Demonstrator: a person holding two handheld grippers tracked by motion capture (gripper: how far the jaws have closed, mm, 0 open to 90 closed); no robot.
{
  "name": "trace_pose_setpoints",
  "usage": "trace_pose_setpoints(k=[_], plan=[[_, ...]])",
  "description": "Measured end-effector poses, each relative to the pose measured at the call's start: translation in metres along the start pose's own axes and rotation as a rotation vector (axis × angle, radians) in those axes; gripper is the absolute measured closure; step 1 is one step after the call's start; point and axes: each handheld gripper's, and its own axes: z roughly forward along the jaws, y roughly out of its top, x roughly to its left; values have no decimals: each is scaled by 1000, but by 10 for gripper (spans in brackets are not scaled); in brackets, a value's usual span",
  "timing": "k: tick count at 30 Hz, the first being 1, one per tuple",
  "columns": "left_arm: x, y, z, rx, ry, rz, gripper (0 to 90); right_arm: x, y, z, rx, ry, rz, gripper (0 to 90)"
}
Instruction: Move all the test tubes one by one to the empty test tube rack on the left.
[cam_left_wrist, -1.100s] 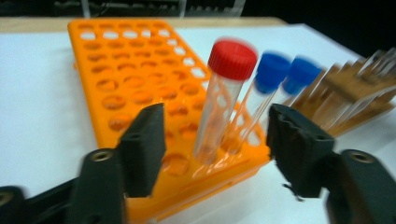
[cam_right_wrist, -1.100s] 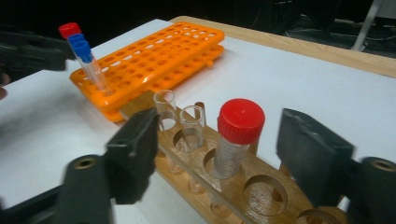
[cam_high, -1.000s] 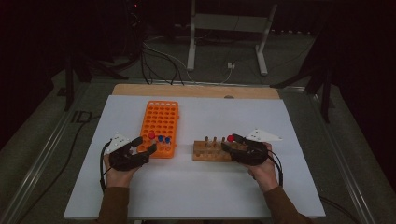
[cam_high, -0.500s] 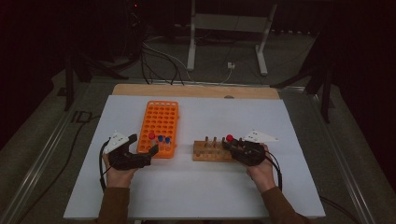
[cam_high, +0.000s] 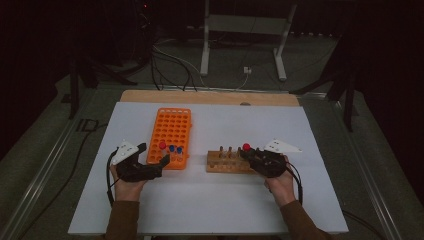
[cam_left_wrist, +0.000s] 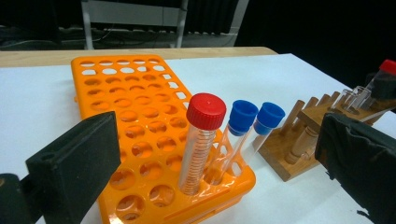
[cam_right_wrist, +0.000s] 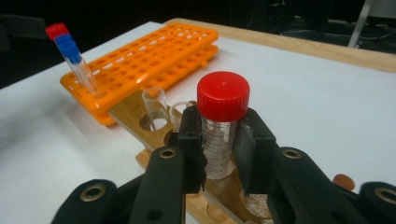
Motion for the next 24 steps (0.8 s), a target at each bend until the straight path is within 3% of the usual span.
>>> trace_pose_setpoints(k=[15,24], plan=[[-5,1,2,9,9,40,11,-1,13,-18,-67,-1,16,745],[-6,2,1,6,10,39,12,1,22,-29,-105,4,12,745]])
